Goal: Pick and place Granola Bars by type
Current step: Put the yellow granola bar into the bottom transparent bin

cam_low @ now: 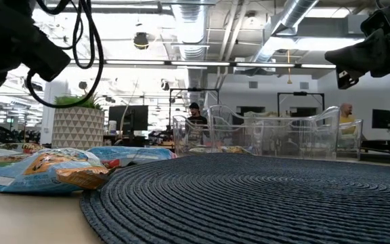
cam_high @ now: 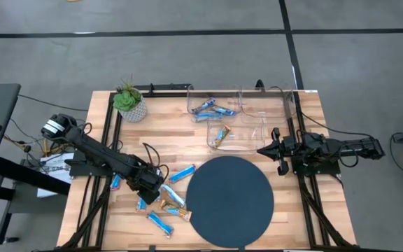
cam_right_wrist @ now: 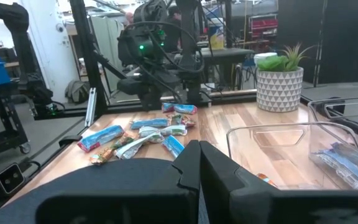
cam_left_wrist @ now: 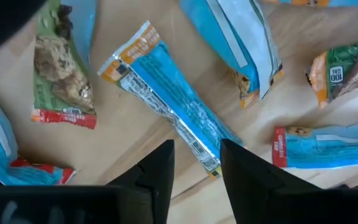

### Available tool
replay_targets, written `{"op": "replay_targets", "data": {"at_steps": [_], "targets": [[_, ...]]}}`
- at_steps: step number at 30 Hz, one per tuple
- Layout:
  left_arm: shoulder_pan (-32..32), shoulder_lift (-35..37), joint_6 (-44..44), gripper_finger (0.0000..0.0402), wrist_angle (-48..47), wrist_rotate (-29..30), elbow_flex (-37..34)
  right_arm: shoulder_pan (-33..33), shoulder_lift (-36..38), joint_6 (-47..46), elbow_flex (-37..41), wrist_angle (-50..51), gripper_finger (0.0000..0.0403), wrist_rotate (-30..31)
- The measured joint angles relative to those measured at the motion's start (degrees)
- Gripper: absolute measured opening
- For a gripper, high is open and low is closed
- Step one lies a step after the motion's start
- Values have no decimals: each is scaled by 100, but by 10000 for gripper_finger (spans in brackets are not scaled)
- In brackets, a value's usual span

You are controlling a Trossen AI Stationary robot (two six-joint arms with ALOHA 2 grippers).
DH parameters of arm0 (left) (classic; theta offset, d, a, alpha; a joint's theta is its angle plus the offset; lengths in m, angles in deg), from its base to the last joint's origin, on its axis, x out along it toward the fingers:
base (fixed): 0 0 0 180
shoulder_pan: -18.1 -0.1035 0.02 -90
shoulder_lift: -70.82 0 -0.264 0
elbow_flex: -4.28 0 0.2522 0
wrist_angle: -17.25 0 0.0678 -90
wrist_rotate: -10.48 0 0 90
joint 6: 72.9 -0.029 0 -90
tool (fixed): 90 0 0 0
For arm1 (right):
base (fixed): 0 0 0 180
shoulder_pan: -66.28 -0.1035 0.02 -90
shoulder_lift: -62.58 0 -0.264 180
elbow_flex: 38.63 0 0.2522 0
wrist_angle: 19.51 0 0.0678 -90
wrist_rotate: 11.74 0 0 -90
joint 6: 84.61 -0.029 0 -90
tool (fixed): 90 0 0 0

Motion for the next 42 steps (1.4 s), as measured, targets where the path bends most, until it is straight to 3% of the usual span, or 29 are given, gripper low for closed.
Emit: {"op": "replay_targets", "data": {"at_steps": [10,17,33,42], "targets": [[62,-243,555,198,-5,60,0,0,0,-2,2,0,0,0],[66,-668,715,219,32,149,0,0,0,-1,0,0,0,0],[63,-1134,1104,215,256,813,-4,0,0,-2,0,-2,0,0],[60,-1134,786,146,311,1106,-7,0,0,-2,0,0,0,0]]}}
